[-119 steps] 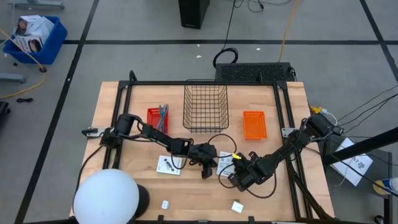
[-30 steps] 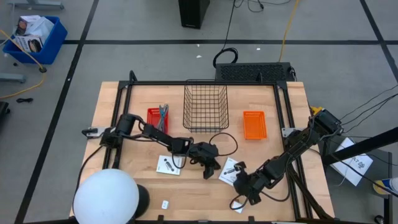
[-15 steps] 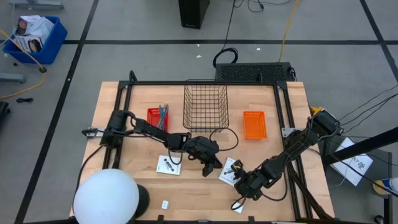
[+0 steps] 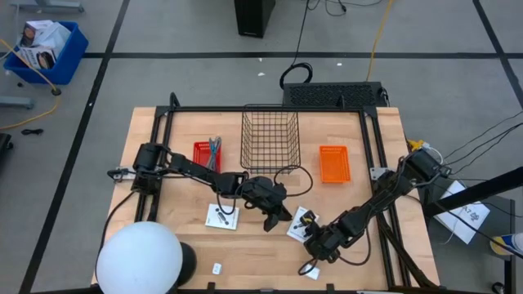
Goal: Pick and place items into bin
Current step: Put the right card reader box into the orange basket
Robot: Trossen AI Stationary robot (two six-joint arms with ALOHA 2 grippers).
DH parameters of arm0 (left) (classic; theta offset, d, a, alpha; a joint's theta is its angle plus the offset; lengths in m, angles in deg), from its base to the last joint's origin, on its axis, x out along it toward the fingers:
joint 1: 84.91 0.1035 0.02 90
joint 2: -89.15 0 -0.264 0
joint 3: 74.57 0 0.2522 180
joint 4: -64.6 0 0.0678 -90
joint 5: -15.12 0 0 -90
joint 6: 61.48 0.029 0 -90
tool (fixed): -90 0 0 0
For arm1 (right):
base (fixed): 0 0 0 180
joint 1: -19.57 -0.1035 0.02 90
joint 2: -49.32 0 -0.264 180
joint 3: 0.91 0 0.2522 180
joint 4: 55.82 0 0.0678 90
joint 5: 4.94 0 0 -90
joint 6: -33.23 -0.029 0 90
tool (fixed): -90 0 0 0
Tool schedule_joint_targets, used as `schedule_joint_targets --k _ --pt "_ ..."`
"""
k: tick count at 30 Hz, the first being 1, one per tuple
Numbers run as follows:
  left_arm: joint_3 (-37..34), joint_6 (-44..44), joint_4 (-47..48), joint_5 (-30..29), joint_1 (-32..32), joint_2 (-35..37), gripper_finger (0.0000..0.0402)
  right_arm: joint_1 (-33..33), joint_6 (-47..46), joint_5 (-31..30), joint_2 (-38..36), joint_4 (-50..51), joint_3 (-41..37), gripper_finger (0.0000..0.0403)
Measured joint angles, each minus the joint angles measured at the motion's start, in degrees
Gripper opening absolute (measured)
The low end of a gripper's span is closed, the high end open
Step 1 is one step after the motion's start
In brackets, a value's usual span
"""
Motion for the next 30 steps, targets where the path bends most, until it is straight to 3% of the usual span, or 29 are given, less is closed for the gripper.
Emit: schedule_joint_targets --k 7,12,20,30 --pt "0.00 -0.20 0.08 0.23 -0.66 0.74 0.0051 1.11 -0.02 1.35 0.96 0.63 -0.01 0.0069" --pt "-0.02 -0.20 0.01 0.25 -1.51 1.29 0.0051 1.30 -3.26 1.48 0.79 0.72 -0.04 0.0012" --pt "-0.02 0.68 0.25 0.55 -3.08 4.52 0.0051 1.26 -6.13 -0.95 -2.46 1.07 0.15 0.0004" --pt "0.13 8.29 0.08 -0.48 -5.54 9.52 0.0051 1.43 -11.56 -6.87 -10.84 2.23 0.83 0.0001"
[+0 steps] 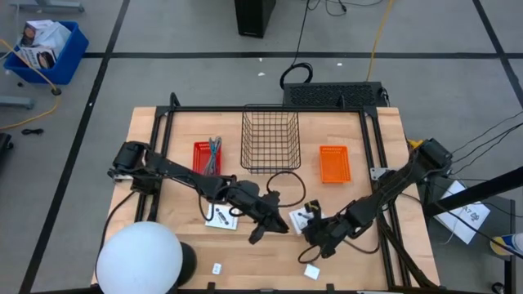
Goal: Pick and place items into bin
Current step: Put the right card reader box into the orange basket
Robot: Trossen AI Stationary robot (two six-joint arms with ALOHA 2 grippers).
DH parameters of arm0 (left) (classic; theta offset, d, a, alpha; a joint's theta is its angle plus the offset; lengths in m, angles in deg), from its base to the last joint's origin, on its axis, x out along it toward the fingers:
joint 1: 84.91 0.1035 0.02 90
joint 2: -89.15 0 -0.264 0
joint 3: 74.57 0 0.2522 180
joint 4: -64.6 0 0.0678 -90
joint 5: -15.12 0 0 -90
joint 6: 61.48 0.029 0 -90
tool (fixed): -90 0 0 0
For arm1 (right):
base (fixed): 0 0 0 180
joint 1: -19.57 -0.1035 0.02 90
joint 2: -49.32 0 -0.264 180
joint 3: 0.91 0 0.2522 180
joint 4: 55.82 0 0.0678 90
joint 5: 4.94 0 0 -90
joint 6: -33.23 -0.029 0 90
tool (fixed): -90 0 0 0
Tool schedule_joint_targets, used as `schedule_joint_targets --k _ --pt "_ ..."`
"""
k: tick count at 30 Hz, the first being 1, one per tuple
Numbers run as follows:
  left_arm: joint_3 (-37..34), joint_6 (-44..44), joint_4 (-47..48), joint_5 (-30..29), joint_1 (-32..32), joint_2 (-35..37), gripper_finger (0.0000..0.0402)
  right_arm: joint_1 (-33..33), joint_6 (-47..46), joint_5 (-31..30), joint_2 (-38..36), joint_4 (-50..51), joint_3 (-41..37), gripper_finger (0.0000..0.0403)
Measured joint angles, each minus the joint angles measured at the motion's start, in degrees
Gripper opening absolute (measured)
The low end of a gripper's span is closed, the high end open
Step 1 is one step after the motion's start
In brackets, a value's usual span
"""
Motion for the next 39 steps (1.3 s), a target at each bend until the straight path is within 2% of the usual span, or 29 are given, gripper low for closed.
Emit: schedule_joint_targets --k 8,20,25,30,35,39 --pt "-0.14 -0.07 2.27 -1.41 -0.76 1.40 0.0051 2.03 -11.24 -6.30 -7.14 2.52 0.08 0.0000" --pt "-0.13 -0.22 3.04 -1.48 -0.75 1.49 0.0051 5.83 -41.25 -15.79 -17.83 19.37 0.13 0.0000" --pt "-0.13 -0.70 2.96 -2.75 -0.75 1.49 0.0051 10.07 -49.71 -19.62 -23.61 29.08 0.14 0.0000" --pt "-0.13 -0.43 2.88 -4.38 -0.75 1.49 0.0051 15.78 -55.81 -27.40 -27.47 34.56 0.13 0.0000" --pt "-0.13 -0.17 2.88 -4.47 -0.75 1.49 0.0051 22.20 -57.23 -27.13 -27.45 32.03 0.03 0.0000" --pt "-0.13 0.06 3.38 -4.30 -0.88 1.49 0.0051 28.03 -57.37 -22.76 -25.61 29.48 -1.30 0.0000"
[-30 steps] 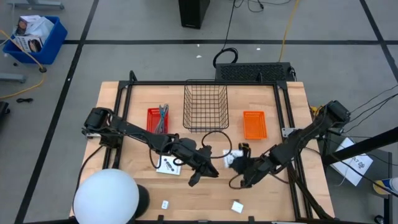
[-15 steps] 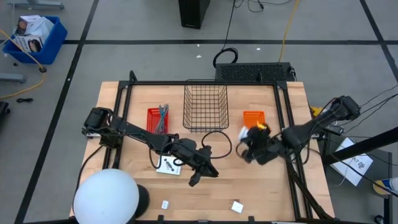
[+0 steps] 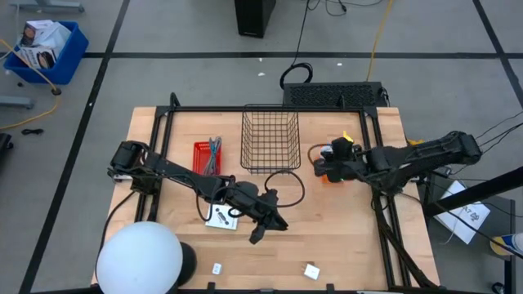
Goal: Pick and place items into bin
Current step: Put the right card reader box into the orange basket, then put the card reader box into the orange basket
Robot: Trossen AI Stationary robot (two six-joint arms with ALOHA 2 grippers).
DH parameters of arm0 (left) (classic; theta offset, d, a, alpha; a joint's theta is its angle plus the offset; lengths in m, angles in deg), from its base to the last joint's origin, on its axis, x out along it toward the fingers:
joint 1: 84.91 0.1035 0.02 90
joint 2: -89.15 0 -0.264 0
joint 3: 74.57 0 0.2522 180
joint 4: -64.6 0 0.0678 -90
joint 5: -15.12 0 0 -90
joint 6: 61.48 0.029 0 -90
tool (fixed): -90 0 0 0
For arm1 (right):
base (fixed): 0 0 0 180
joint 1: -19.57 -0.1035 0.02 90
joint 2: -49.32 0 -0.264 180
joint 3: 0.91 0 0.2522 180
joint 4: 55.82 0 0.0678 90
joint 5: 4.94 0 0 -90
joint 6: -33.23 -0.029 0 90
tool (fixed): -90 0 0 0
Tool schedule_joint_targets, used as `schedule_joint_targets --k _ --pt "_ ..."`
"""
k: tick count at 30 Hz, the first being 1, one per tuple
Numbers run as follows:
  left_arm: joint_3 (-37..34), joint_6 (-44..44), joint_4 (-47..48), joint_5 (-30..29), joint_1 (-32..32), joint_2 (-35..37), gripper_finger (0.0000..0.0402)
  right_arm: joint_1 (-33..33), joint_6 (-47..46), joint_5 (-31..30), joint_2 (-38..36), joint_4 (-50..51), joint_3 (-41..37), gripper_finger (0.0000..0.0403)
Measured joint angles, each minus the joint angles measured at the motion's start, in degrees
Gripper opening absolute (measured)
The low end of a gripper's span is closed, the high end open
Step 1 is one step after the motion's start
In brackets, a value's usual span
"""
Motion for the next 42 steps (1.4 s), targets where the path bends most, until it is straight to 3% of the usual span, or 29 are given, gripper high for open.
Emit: schedule_joint_targets --k 11,20,34,42 --pt "0.00 2.80 1.63 -0.14 -0.61 -0.04 0.0051 11.31 1.23 7.25 2.28 -6.45 -7.72 0.0000" --pt "0.00 2.88 1.60 -0.15 -0.51 -0.04 0.0051 14.86 5.37 10.30 2.30 -11.19 -13.30 0.0008" --pt "0.00 2.95 1.62 -0.19 -0.48 -0.04 0.0051 14.81 9.21 10.47 1.78 -12.48 -13.63 0.0112" --pt "0.00 5.38 3.18 -0.19 -0.47 -0.07 0.0051 9.61 18.31 13.21 -1.24 -21.63 -13.66 0.0126"
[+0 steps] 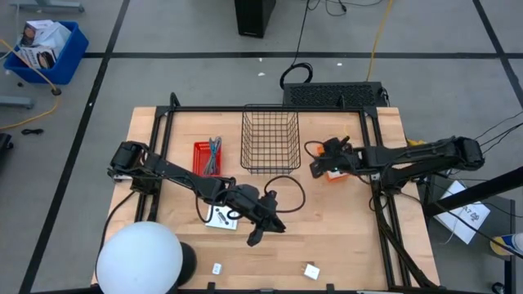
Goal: Pick and place items into bin
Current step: Put the card reader box into the orange basket
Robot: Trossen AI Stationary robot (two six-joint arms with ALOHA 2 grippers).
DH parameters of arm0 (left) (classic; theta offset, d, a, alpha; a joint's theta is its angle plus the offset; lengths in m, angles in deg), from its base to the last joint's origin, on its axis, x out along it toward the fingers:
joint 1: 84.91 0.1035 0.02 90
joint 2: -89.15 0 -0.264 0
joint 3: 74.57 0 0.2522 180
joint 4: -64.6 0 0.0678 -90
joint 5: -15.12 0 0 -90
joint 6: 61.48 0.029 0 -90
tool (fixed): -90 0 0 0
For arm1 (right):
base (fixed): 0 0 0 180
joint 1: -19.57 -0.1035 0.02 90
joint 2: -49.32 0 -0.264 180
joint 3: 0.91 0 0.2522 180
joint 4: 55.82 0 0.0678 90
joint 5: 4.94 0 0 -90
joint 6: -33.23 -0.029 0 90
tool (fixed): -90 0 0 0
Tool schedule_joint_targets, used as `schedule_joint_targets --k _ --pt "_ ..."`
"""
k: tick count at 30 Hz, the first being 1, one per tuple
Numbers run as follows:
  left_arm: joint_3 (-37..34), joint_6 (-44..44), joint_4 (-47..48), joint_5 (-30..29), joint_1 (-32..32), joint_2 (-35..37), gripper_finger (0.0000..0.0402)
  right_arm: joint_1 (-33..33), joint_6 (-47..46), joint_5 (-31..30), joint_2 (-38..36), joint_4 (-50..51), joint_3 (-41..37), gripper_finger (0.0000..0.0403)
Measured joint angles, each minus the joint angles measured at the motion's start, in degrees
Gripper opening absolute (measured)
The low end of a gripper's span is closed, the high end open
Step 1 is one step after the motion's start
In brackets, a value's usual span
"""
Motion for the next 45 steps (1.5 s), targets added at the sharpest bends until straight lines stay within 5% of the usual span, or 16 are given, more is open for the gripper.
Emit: schedule_joint_targets --k 11,20,29,40,45 --pt "0.02 1.93 11.27 -0.17 0.01 3.90 0.0051 -14.77 17.33 3.26 -0.37 -18.24 0.00 0.0121" --pt "-2.18 4.53 23.84 -10.10 -2.98 13.60 0.0051 -26.49 31.06 6.39 3.92 -32.26 0.00 0.0121" --pt "-13.16 0.91 25.26 -10.52 -4.93 21.97 0.0051 -30.28 39.57 12.07 15.70 -51.90 0.00 0.0121" --pt "-22.12 -12.60 30.61 -16.37 -4.27 21.99 0.0051 -30.73 37.84 11.18 28.04 -53.47 4.00 0.0120" --pt "-22.62 -14.97 39.18 -18.53 -4.24 22.05 0.0051 -30.74 41.32 10.63 32.19 -51.71 7.34 0.0084"
